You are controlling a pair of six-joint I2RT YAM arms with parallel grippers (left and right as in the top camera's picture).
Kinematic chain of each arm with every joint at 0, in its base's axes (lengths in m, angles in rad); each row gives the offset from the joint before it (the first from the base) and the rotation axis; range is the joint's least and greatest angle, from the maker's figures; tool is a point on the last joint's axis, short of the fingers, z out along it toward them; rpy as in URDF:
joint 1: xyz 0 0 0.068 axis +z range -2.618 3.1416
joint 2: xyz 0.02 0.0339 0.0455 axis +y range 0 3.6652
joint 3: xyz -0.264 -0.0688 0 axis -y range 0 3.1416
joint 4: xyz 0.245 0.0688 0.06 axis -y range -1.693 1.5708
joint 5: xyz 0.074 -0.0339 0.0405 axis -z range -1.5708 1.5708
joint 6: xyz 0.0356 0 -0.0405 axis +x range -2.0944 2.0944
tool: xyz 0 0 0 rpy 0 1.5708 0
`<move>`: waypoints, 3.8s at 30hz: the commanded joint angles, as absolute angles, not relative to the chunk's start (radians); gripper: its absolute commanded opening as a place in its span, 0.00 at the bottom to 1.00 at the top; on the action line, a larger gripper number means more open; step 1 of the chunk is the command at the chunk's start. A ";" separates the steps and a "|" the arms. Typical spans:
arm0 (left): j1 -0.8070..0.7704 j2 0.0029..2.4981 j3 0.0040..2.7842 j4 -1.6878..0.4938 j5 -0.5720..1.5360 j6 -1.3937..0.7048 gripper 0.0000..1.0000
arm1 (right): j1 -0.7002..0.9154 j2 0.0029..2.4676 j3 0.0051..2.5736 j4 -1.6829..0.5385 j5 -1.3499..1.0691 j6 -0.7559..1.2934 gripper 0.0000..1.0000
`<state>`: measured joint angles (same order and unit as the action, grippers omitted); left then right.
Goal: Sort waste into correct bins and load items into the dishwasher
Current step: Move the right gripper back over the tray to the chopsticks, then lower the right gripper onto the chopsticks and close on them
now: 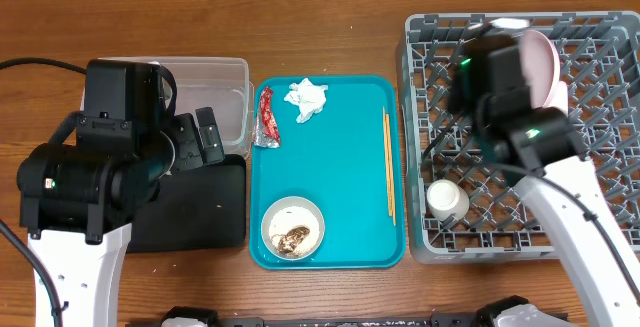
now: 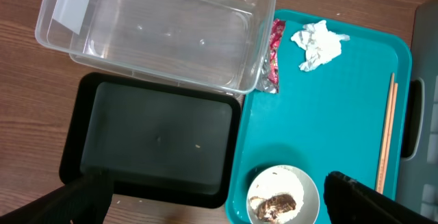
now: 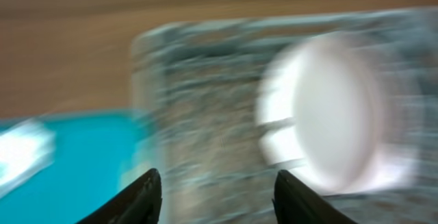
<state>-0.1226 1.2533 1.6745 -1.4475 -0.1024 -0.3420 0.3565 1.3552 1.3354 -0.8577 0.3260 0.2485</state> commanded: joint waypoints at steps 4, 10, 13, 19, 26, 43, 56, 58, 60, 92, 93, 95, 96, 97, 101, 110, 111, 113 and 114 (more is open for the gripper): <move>-0.120 1.256 1.685 -1.447 -0.114 -0.359 1.00 | 0.544 1.428 1.347 -0.923 -0.028 0.479 0.47; -0.120 1.256 1.685 -1.447 -0.114 -0.360 1.00 | 0.626 1.633 1.347 -0.937 0.113 0.517 0.44; -0.120 1.256 1.685 -1.447 -0.115 -0.360 1.00 | 0.614 1.732 1.347 -0.934 0.165 0.535 0.44; -0.120 1.256 1.685 -1.447 -0.114 -0.360 1.00 | 0.581 1.870 1.347 -0.901 0.164 0.517 0.44; -0.120 1.256 1.685 -1.447 -0.114 -0.360 1.00 | 0.556 1.974 1.347 -0.892 0.163 0.517 0.43; -0.120 1.256 1.685 -1.447 -0.114 -0.360 1.00 | 0.541 2.032 1.347 -0.867 0.084 0.432 0.33; -0.120 1.256 1.685 -1.447 -0.114 -0.360 1.00 | 0.550 2.011 1.417 -1.008 0.267 0.381 0.35; -0.120 1.256 1.685 -1.447 -0.114 -0.360 1.00 | 0.550 2.010 1.417 -1.007 0.250 0.381 0.36; -0.120 1.256 1.685 -1.447 -0.114 -0.360 1.00 | 0.550 2.011 1.413 -1.001 0.239 0.382 0.36; -0.120 1.256 1.685 -1.447 -0.114 -0.359 1.00 | 0.551 2.062 1.346 -0.958 0.116 0.307 0.16; -0.120 1.256 1.685 -1.447 -0.115 -0.360 1.00 | 0.551 2.053 1.351 -0.960 0.134 0.314 0.18; -0.120 1.256 1.685 -1.447 -0.114 -0.360 1.00 | 0.554 2.028 1.361 -0.964 0.155 0.319 0.22; -0.120 1.256 1.685 -1.447 -0.114 -0.360 1.00 | 0.554 2.013 1.365 -0.964 0.157 0.321 0.24; -0.120 1.256 1.685 -1.447 -0.114 -0.360 1.00 | 0.554 1.997 1.368 -0.963 0.157 0.321 0.25; -0.120 1.256 1.685 -1.447 -0.114 -0.360 1.00 | 0.554 1.965 1.369 -0.956 0.157 0.321 0.26; -0.120 1.256 1.685 -1.447 -0.114 -0.360 1.00 | 0.555 1.972 1.361 -0.949 0.178 0.307 0.27; -0.120 1.256 1.685 -1.447 -0.114 -0.360 1.00 | 0.555 1.972 1.361 -0.949 0.193 0.308 0.27; -0.120 1.256 1.685 -1.447 -0.114 -0.360 1.00 | 0.555 1.972 1.361 -0.951 0.241 0.318 0.30; -0.120 1.256 1.685 -1.447 -0.114 -0.359 1.00 | 0.554 1.972 1.361 -0.952 0.259 0.318 0.31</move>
<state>-0.1226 1.2533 1.6745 -1.4479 -0.1024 -0.3420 0.5507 2.0037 1.3678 -0.9539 0.1860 0.3145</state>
